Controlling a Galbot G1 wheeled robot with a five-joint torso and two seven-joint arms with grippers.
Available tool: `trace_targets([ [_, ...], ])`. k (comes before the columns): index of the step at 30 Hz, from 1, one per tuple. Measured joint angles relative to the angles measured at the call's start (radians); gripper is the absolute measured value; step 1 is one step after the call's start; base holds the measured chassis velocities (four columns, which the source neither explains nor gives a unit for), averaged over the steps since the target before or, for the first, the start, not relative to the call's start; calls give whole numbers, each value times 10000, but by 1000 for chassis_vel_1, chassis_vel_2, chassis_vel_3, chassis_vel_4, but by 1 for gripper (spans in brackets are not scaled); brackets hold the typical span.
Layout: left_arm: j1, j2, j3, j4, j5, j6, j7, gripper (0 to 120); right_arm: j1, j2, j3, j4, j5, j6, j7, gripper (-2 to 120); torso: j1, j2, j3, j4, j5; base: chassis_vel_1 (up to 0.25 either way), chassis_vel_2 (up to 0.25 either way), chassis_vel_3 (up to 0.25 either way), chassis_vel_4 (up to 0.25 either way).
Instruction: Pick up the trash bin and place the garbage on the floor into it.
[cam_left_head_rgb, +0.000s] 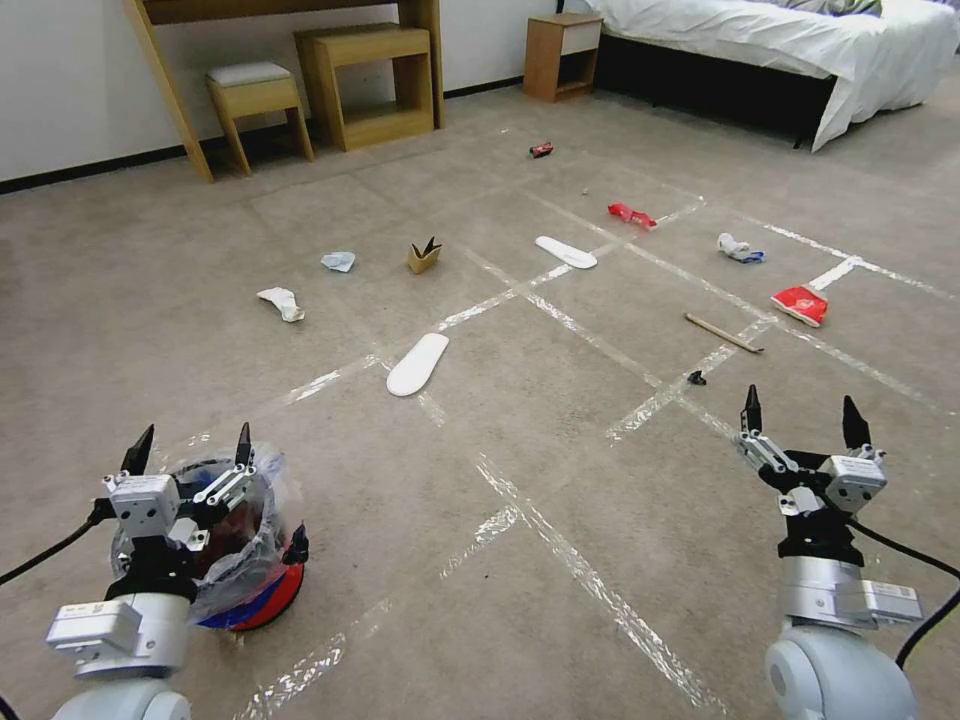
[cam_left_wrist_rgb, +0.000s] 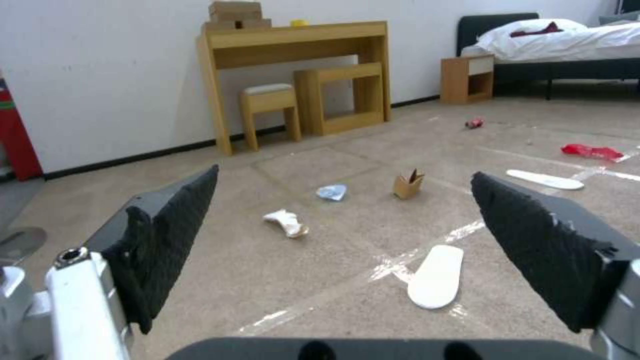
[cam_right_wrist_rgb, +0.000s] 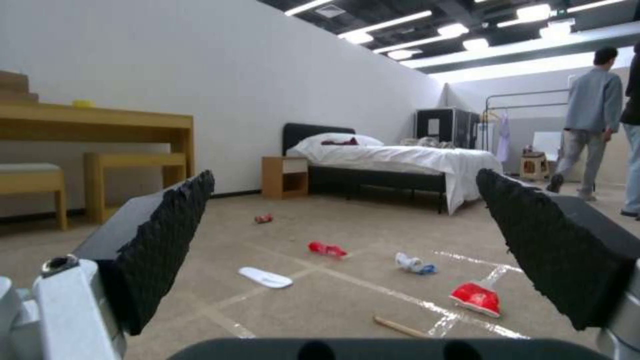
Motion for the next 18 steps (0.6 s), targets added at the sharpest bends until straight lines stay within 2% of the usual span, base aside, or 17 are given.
trace_targets([
  [8,-139,-12,4,221,-2,67,39,100,-134,264,116,-65,-215,-111,-28,100,1,0,-1,10,-1,0,0,0,0],
  [10,-530,-67,22,900,-17,366,223,100,-611,1126,471,-359,-868,-572,-134,100,0,0,1,2,-3,0,0,0,0],
  [11,-619,-65,22,1031,-17,373,209,100,-815,1498,600,-476,-1103,-751,-170,100,0,-1,1,-13,-5,0,0,0,0],
  [13,-654,-62,23,1049,-21,352,209,100,-944,1753,704,-556,-1286,-883,-196,100,1,0,1,-14,2,0,0,0,0],
  [14,-842,-92,40,1356,-42,476,291,100,-993,1911,739,-573,-1399,-898,-216,100,0,0,-1,6,6,0,0,0,0],
  [16,-957,-117,61,1584,-55,629,360,100,-1022,1961,744,-574,-1422,-883,-218,100,0,0,-1,-1,-3,0,0,0,0],
  [17,-1191,-158,91,1967,-83,829,496,100,-1035,2002,742,-573,-1440,-856,-223,100,0,0,0,4,-8,0,0,0,0],
  [18,-1581,-232,141,2632,-129,1193,726,100,-1065,2024,723,-572,-1448,-821,-253,100,1,0,2,0,-3,0,0,0,0],
])
